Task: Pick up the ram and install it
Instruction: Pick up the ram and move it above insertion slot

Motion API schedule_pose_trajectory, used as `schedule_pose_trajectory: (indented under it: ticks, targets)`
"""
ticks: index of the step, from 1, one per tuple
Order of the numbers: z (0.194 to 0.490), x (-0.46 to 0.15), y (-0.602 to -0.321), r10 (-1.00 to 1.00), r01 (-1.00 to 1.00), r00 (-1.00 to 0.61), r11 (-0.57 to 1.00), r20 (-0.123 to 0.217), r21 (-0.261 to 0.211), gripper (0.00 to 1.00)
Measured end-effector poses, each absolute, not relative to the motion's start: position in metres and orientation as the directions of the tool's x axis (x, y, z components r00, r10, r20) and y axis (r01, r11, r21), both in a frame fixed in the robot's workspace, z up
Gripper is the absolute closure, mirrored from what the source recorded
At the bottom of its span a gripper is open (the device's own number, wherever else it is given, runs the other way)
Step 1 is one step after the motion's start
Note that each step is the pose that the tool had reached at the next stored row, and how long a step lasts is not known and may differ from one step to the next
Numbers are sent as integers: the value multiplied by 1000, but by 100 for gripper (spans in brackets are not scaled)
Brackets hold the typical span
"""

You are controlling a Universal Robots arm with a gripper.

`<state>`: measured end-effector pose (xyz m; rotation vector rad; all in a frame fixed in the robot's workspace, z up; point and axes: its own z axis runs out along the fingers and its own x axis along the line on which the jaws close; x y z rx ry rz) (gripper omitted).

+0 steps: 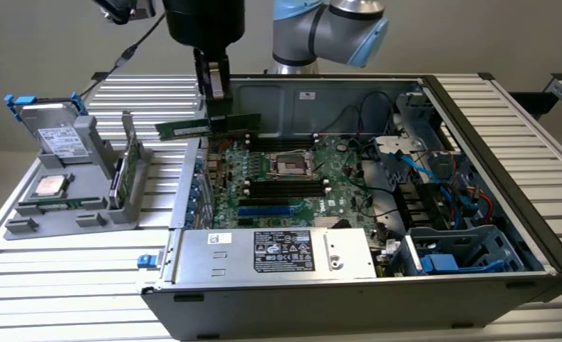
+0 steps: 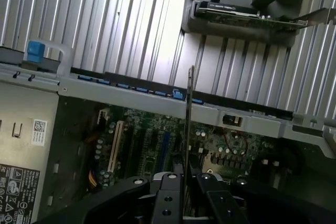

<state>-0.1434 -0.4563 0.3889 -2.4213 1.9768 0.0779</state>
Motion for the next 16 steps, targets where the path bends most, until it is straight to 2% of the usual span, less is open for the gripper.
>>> schedule_pose_trajectory:
  ticks: [16]
  targets:
    - [389, -83, -456, -981, -982, 189, -190, -48, 20, 85]
